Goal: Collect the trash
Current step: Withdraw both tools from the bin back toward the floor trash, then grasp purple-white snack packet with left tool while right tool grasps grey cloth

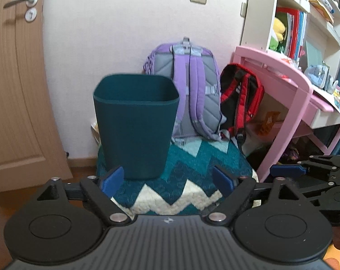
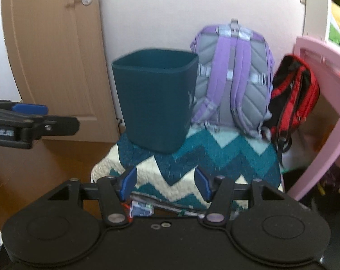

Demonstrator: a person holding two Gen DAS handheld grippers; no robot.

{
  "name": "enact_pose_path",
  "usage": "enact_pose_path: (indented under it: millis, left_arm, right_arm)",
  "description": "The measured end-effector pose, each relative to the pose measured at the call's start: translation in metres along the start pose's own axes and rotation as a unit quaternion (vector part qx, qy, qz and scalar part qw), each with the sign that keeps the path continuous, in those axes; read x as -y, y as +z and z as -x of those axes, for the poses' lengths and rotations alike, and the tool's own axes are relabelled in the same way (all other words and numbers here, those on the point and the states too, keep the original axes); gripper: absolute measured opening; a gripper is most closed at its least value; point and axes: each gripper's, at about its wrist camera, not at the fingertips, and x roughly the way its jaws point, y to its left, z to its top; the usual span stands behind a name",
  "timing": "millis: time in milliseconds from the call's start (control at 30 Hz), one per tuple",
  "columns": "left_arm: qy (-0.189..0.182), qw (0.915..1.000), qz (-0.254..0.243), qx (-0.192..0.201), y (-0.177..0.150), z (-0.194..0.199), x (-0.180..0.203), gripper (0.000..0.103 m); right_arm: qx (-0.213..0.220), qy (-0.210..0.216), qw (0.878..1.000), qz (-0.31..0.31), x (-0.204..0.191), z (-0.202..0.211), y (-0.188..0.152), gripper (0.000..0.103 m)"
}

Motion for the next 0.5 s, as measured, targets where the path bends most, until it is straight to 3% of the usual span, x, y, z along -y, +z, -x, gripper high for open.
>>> enact_pose_path:
  millis: [67, 233, 500]
  left_arm:
    - [0.001, 1.0, 0.003, -0.004, -0.012, -0.007, -0.001, 0.099]
    - [0.004, 0.9998, 0.01, -0.018, -0.041, -0.034, -0.009, 0.099]
    - [0.012, 0.9958, 0.025, -0.087, -0.102, -0.111, -0.026, 0.099]
  right_arm:
    - [-0.008, 0.002, 1.0, -0.008, 0.002, -0.011, -0.011, 0.056]
    - [-0.032, 0.011, 0.999, -0.03, 0.01, -0.052, -0.042, 0.056]
    - [-0.1, 0.003, 0.994, -0.05, 0.028, -0.133, -0.1, 0.056]
